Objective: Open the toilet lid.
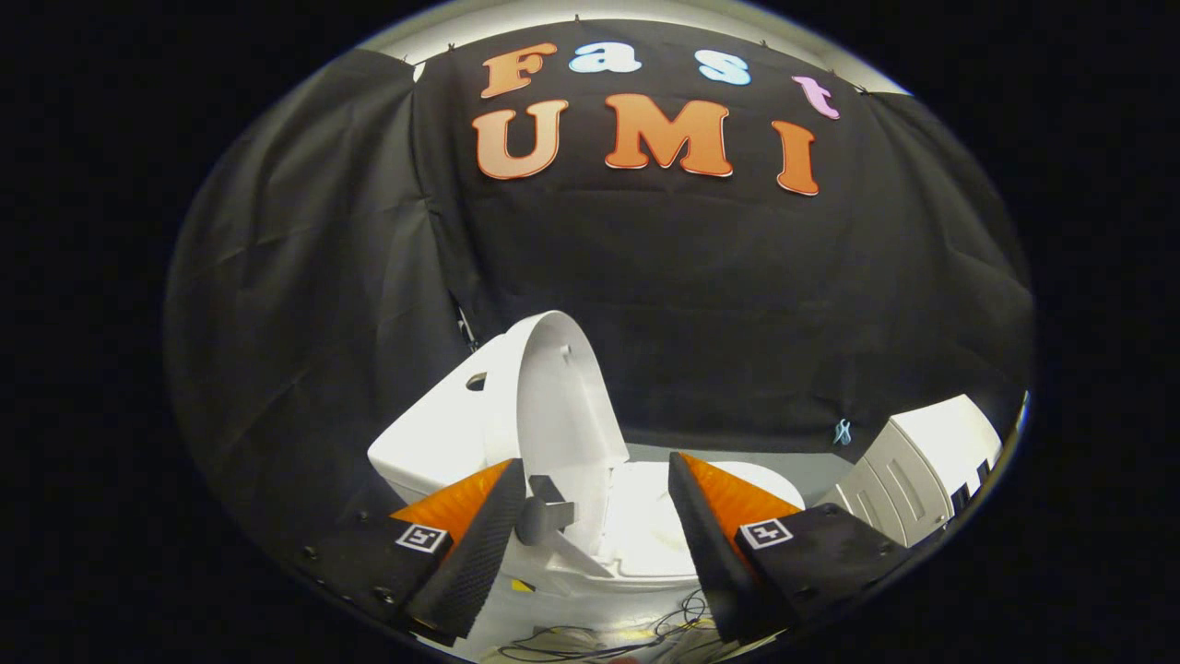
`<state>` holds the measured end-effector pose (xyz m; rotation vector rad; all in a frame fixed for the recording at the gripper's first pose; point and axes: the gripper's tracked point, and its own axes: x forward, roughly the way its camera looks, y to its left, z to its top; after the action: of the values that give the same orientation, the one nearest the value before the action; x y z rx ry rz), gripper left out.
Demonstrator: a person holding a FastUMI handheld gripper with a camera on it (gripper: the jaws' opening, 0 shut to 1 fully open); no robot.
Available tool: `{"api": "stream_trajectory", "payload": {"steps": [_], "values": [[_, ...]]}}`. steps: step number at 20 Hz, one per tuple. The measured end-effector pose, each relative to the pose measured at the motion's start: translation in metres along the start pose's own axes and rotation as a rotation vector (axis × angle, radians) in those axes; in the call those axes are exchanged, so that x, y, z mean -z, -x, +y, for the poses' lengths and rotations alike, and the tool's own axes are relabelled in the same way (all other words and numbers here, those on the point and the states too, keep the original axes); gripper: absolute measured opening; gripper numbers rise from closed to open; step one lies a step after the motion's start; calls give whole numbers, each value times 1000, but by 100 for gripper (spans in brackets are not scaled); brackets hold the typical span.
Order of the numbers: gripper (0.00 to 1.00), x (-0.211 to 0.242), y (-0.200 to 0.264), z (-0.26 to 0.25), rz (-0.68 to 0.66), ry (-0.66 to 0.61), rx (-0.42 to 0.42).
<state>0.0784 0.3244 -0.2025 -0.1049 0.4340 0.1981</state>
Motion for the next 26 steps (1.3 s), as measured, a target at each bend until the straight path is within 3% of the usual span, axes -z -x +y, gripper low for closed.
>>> {"api": "stream_trajectory", "payload": {"steps": [7,18,26], "values": [[99,-38,20,-69,-100,9,39],[99,-51,39,-188,-144,-27,125],[99,-80,65,-251,-225,-129,127]]}}
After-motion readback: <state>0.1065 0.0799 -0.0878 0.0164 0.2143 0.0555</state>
